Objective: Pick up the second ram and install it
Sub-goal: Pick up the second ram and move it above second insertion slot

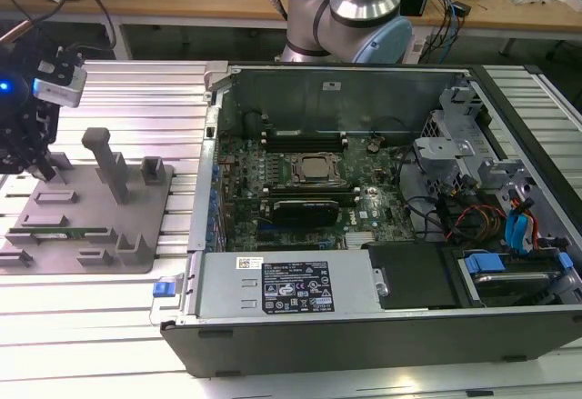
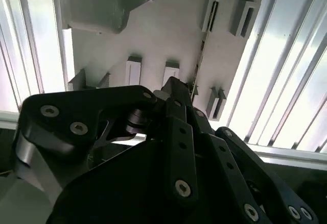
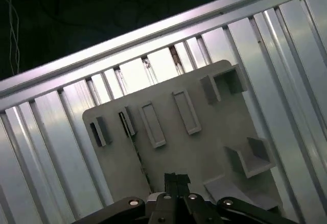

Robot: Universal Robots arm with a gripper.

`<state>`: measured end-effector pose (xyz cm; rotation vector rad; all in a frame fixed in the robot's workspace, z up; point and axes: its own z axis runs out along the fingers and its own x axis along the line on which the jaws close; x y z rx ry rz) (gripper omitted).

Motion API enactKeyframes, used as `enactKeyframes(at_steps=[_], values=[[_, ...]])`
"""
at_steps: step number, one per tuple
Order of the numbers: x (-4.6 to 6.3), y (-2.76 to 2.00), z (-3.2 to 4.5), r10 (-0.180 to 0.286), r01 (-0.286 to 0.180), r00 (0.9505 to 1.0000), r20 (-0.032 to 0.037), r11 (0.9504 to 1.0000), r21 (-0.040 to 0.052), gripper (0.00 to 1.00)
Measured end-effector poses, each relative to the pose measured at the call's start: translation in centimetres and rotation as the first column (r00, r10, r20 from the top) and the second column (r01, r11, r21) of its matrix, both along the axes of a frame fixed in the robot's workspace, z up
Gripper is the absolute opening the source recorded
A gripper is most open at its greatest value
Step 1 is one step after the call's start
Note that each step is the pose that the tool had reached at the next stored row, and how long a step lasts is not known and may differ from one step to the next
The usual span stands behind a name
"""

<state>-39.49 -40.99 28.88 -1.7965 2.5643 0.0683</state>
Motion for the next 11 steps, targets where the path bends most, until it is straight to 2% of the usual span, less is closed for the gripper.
enactKeyframes(at_steps=[1,2,3,4,5,9,11], values=[[0.00,0.00,-0.05,0.029,-0.029,0.9996,0.0000,0.9996,-0.0002,0.08],[0.00,0.00,-0.16,0.093,-0.093,0.9957,-0.0001,0.9957,-0.0006,0.08],[0.00,0.00,-0.21,0.120,-0.120,0.9928,-0.0001,0.9928,-0.0008,0.08],[0.01,-0.01,-0.32,0.176,-0.176,0.9843,-0.0002,0.9843,-0.0020,0.08],[0.00,0.00,-0.33,0.199,-0.199,0.9800,-0.0009,0.9800,-0.0050,0.08],[0.00,0.00,-0.34,0.205,-0.205,0.9787,-0.0013,0.9787,-0.0066,0.08],[-0.01,-0.19,-0.45,0.205,-0.205,0.9787,-0.0012,0.9787,-0.0067,0.08]])
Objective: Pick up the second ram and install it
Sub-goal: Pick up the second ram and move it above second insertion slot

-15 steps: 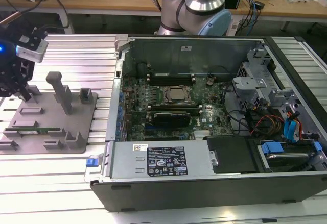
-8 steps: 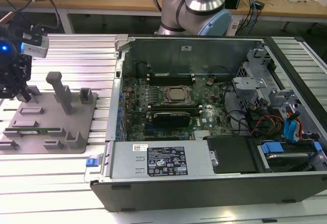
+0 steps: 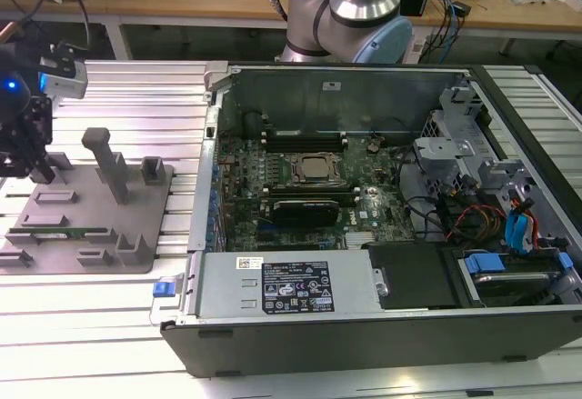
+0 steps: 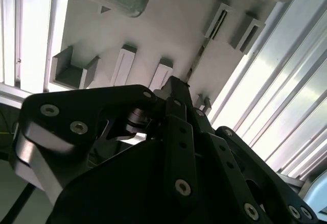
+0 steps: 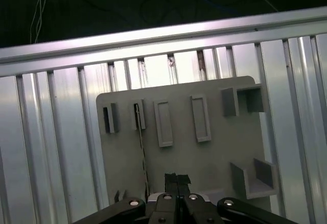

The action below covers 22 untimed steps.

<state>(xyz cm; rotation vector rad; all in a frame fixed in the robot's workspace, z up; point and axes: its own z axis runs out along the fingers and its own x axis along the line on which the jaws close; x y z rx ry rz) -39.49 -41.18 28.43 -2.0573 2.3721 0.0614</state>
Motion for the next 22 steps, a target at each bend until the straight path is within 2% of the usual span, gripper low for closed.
enactKeyframes(at_steps=[8,20,22], values=[[-0.2,-0.88,-0.78,0.000,0.000,1.0000,0.0000,1.0000,0.0000,0.08],[-0.5,-1.78,-2.08,0.001,-0.001,1.0000,0.0000,1.0000,0.0000,0.08],[-0.6,-1.99,-2.55,0.003,-0.003,1.0000,-0.0001,1.0000,0.0000,0.08]])
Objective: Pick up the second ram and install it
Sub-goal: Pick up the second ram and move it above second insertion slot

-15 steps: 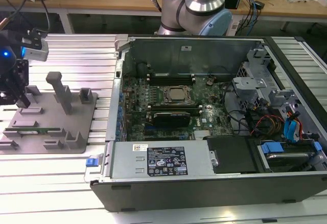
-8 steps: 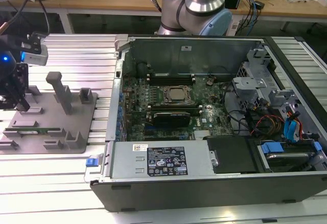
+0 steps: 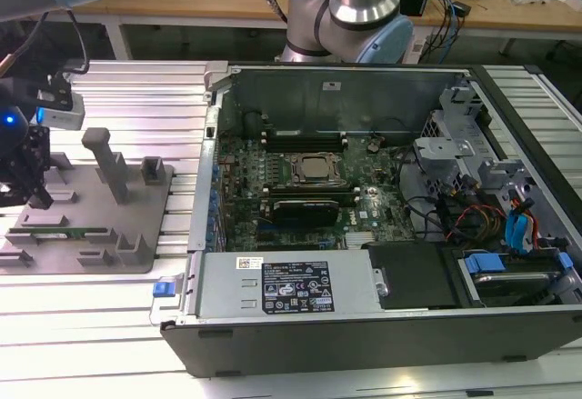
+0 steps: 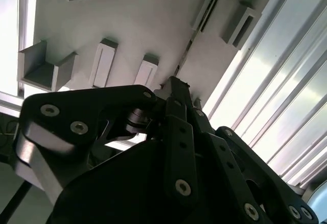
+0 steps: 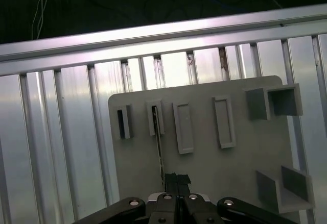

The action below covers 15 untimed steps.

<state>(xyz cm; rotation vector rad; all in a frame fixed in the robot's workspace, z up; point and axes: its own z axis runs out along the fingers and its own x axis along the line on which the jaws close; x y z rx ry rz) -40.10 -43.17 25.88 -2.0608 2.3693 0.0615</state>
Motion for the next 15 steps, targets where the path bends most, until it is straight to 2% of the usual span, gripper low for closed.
enactKeyframes(at_steps=[6,15], values=[[-0.1,-0.19,-1.06,0.009,-0.009,1.0000,-0.0002,1.0000,-0.0001,0.08],[-0.5,-0.33,-2.01,0.044,-0.044,0.9990,-0.0001,0.9990,-0.0027,0.08]])
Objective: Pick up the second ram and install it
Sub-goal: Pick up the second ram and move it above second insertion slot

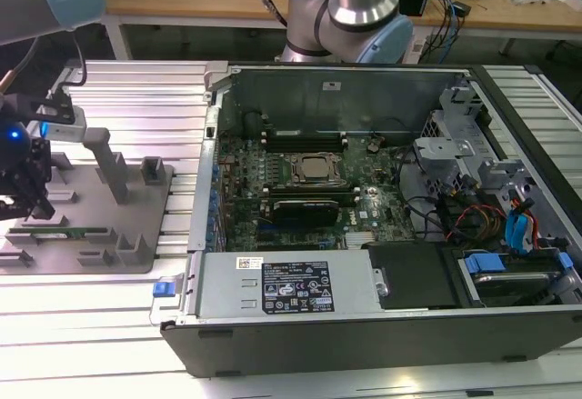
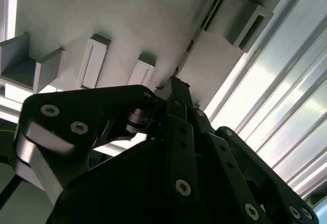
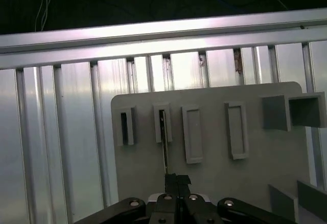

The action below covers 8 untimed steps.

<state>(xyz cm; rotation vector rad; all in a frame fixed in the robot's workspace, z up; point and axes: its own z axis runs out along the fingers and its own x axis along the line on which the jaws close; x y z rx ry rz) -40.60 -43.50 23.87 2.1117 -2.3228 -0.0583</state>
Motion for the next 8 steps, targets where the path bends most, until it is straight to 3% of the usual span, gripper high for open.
enactKeyframes(at_steps=[8], values=[[-0.44,-0.01,-1.15,0.012,-0.012,0.9999,0.0000,0.9999,-0.0033,0.08]])
